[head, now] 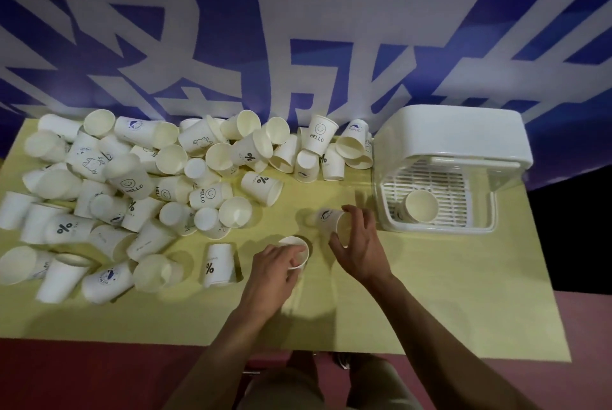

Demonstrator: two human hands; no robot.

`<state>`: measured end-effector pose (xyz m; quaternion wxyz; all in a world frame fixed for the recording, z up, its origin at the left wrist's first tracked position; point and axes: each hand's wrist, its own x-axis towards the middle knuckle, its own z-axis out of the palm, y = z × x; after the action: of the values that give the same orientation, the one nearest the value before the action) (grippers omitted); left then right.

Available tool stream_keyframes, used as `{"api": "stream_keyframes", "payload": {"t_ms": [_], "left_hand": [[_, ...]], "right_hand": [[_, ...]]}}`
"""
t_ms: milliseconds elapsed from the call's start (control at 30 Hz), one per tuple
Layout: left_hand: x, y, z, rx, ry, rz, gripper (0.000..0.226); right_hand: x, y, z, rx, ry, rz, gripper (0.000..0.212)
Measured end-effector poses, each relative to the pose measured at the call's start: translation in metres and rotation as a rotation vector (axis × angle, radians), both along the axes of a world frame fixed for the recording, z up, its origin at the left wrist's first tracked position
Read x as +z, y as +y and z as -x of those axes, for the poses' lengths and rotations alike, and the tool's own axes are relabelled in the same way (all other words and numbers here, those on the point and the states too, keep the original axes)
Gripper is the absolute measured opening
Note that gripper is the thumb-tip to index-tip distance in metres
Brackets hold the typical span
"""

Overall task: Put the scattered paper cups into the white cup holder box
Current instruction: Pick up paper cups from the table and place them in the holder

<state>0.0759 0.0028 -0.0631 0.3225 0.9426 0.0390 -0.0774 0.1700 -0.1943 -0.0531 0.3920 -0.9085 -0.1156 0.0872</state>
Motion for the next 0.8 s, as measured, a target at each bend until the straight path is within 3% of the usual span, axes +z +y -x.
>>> {"api": "stream_keyframes", "payload": {"t_ms": [200,467,800], "left_hand": [[0.023,-0.028,-0.016,-0.054,-0.092,-0.006,0.024],[0.079,-0.099,-0.066,-0.062,-0.312,0.065,0.011],[0.080,-0.193,-0.127,-0.097,-0.386,0.072,0.014]], "right_hand": [[0.042,-0.042,0.005,-0.022,-0.100,-0.085,0.058],[0.085,-0.149,0.007,-0.204,-0.177,-0.133,0.061],[0.087,-0.247,0.009,-0.303,-0.149,-0.146,0.060]]}}
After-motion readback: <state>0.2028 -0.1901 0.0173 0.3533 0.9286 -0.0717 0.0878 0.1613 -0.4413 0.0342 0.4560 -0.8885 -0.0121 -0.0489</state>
